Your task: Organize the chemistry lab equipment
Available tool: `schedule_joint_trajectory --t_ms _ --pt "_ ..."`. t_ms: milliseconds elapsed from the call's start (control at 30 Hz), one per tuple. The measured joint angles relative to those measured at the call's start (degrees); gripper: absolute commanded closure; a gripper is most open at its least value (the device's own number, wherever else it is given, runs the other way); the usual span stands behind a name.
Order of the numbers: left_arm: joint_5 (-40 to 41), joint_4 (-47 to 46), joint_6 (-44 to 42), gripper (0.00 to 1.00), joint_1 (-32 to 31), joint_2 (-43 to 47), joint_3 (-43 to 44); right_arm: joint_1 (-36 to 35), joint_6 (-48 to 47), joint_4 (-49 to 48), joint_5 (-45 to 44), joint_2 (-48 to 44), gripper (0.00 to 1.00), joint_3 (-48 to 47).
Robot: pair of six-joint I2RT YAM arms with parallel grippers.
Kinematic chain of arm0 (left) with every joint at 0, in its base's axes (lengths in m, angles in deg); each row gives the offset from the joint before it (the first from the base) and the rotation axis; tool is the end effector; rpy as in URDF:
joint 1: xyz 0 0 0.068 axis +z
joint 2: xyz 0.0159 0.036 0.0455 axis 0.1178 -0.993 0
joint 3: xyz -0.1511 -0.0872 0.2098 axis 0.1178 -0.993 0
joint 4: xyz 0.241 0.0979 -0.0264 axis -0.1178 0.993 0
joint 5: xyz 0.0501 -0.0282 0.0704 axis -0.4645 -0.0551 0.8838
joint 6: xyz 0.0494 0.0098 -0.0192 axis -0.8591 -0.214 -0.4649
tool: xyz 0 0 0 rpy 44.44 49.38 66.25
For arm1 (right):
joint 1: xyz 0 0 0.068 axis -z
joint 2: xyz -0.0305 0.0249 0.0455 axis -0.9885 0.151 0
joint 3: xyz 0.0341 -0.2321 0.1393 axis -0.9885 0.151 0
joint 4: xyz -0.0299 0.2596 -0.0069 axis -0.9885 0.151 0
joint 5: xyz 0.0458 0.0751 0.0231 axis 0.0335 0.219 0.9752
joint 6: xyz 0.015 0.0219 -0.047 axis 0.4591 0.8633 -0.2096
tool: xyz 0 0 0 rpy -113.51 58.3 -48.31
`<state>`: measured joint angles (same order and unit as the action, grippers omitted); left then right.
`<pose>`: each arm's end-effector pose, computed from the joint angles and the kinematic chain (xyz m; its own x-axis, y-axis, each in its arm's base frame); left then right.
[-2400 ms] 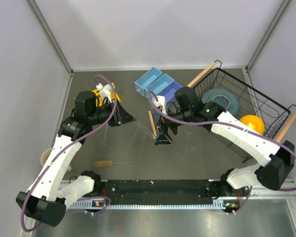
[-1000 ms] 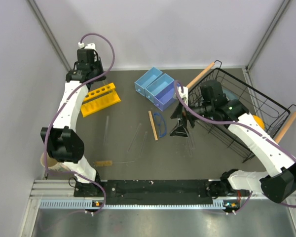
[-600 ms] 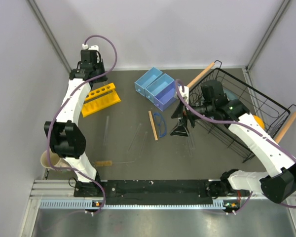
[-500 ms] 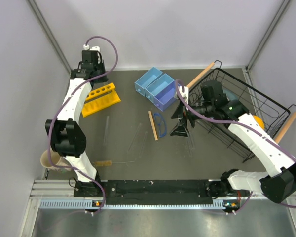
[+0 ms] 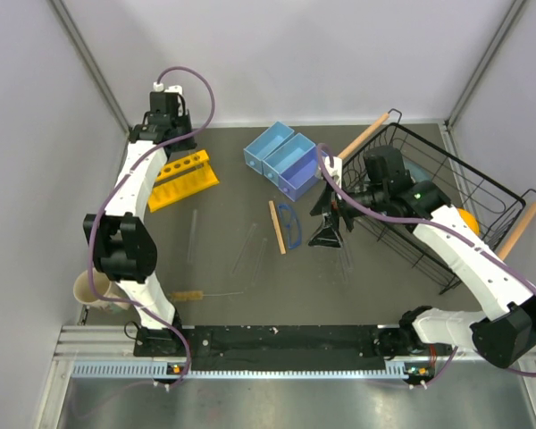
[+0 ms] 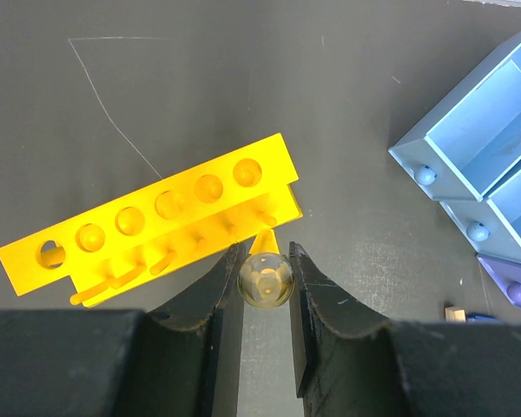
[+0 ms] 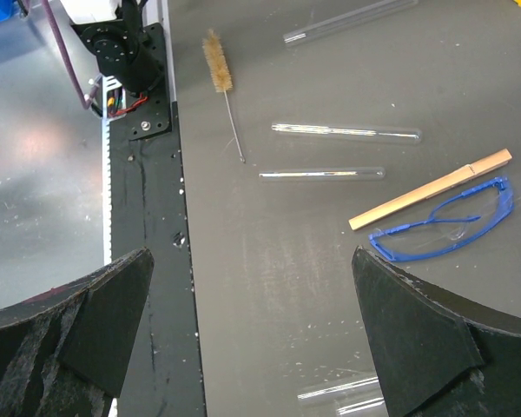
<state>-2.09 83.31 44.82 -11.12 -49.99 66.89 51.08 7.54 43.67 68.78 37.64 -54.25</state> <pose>0.4100 -0.0286 0.3507 -0.6138 -0.1348 -0.7778 -0.0958 0.9907 -0.0961 0.1983 0.1471 0.3641 -0.2733 -0.3868 -0.8807 -0.9610 0.1497 0.2324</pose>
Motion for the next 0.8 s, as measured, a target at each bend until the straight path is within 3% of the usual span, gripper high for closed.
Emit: schedule_joint_trajectory --t_ms 800 --pt "-0.4 0.4 0.0 0.87 0.2 -0.2 4.2 0.1 0.5 0.0 0.8 0.0 0.01 0.0"
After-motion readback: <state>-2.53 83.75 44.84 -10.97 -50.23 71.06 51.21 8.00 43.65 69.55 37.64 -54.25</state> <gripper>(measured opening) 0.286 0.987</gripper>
